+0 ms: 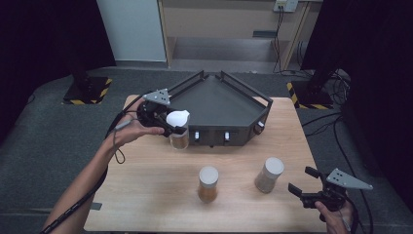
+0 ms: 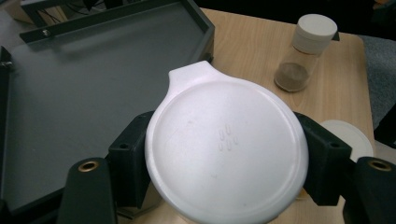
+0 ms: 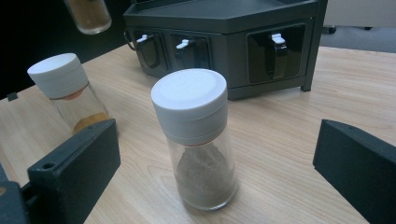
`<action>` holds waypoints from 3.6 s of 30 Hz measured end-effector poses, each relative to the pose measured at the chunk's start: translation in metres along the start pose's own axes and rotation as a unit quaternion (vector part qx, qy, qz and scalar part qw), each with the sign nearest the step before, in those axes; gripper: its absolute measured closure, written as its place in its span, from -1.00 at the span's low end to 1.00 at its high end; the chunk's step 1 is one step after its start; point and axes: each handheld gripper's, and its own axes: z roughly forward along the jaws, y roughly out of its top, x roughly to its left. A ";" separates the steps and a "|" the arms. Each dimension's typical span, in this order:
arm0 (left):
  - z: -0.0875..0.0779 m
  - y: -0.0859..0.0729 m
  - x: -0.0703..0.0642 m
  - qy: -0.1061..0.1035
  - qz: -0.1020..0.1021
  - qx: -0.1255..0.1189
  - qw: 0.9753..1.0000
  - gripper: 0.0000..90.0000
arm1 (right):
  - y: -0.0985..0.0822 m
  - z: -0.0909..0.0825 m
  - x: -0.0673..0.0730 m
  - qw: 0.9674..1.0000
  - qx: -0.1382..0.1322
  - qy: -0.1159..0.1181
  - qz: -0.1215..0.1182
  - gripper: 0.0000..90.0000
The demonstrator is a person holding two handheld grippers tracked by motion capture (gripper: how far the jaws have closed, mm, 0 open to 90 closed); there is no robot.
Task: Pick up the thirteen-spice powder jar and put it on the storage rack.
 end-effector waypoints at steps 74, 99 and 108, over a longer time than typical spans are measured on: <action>0.056 0.027 0.051 0.149 -0.125 0.006 0.981 -0.35 | -0.002 -0.002 -0.002 1.000 0.000 0.000 0.009 -0.96; 0.056 0.023 0.044 0.166 -0.119 -0.014 0.979 -0.66 | -0.002 -0.003 -0.002 1.000 -0.001 0.000 0.009 -0.96; 0.042 0.022 0.038 0.178 -0.120 -0.050 0.975 -0.89 | -0.001 -0.003 -0.001 1.000 -0.001 0.000 0.008 -0.96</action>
